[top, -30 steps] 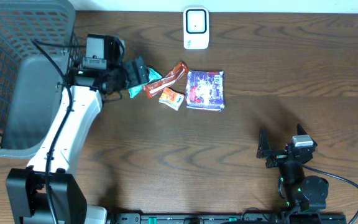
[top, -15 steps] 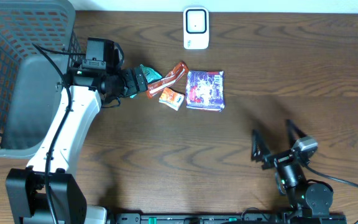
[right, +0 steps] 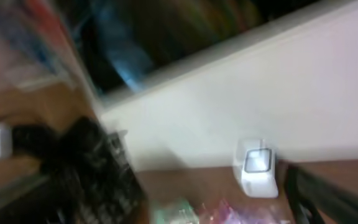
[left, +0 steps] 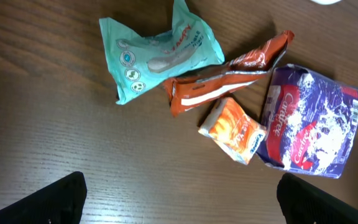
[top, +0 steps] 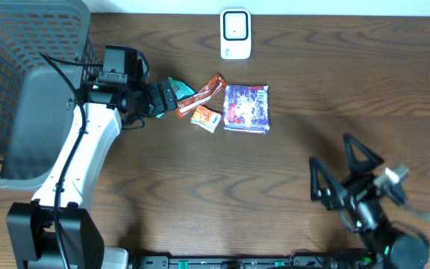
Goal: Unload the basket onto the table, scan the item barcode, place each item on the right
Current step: 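Reach the right gripper to the purple Carefree pack and grasp it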
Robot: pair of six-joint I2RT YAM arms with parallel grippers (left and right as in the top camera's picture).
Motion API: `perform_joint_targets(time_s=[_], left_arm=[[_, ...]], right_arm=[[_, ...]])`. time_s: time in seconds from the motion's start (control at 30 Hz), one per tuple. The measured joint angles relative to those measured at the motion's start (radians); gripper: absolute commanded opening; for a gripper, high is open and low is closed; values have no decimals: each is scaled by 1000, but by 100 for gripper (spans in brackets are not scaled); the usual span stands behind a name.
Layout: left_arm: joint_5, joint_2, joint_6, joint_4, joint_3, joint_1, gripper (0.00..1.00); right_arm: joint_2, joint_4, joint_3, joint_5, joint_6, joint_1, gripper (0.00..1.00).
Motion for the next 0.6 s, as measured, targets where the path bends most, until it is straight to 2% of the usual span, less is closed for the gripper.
perform_joint_targets(time_s=[0.2,0.37,0.5,0.6], left_arm=[[0,0,0,0,0,0,98],[1,0,0,0,0,0,98],[0,0,0,0,0,0,98],[0,0,0,0,0,0,98]], right_arm=[[480,-517,448,7,-274,0,99],[922,-813,819,-77,-394,0,99],[1183,-853,1029,-260,-385,0,99],[1297,-774,1090,-423,-323,0,99]])
